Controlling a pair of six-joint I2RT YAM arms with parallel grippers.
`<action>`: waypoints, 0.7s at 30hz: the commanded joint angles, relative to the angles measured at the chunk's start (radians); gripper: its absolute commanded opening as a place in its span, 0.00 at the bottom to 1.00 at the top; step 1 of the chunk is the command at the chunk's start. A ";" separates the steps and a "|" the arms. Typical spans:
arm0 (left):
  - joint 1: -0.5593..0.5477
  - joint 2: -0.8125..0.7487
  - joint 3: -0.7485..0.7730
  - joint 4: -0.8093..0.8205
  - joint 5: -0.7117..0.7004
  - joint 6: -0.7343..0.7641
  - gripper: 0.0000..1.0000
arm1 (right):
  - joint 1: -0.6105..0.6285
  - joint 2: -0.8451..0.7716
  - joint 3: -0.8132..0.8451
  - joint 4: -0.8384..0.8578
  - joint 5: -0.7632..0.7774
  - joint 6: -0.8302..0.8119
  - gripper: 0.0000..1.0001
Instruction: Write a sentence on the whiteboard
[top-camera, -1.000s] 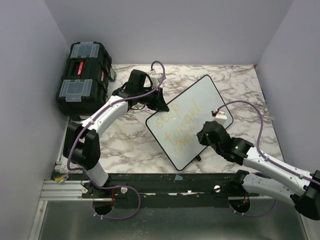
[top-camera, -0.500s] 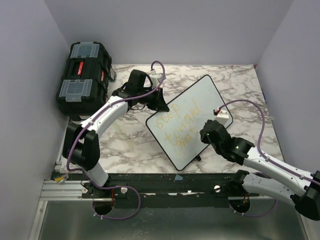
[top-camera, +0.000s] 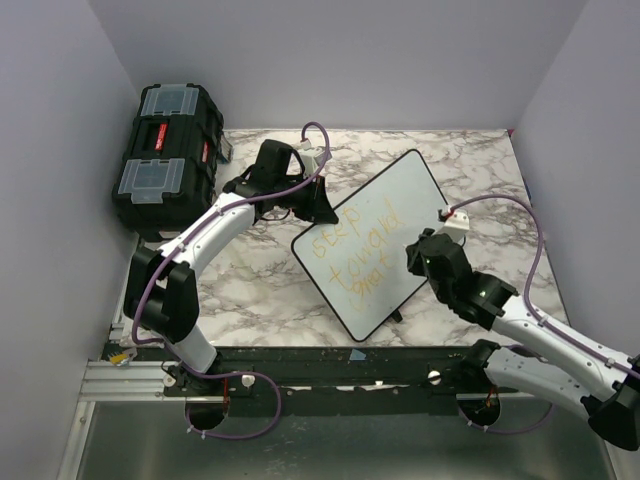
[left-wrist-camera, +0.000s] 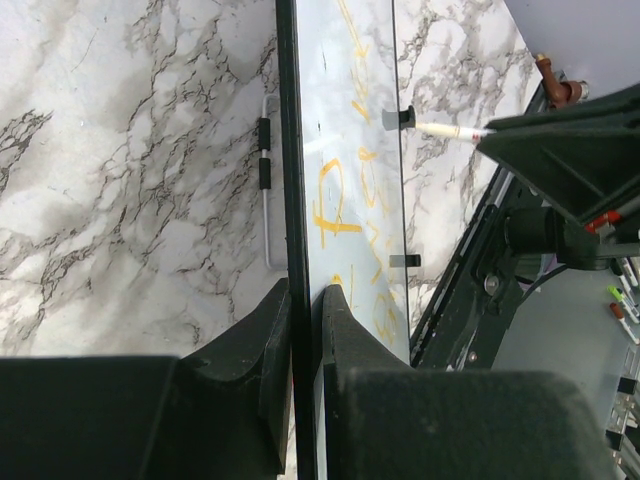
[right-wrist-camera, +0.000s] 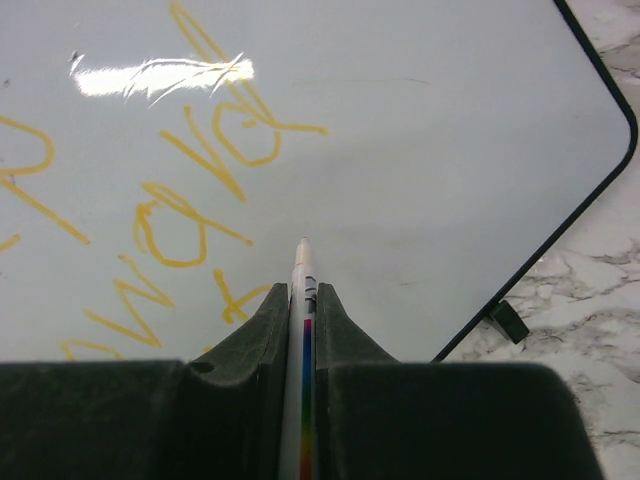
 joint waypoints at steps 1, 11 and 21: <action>-0.032 -0.020 -0.028 -0.026 -0.021 0.111 0.00 | -0.101 -0.009 0.003 -0.017 -0.104 0.020 0.01; -0.032 -0.024 -0.031 -0.026 -0.022 0.111 0.00 | -0.143 -0.093 -0.072 -0.008 -0.228 0.040 0.01; -0.032 -0.017 -0.024 -0.024 -0.023 0.107 0.00 | -0.143 -0.058 -0.090 0.089 -0.325 0.015 0.01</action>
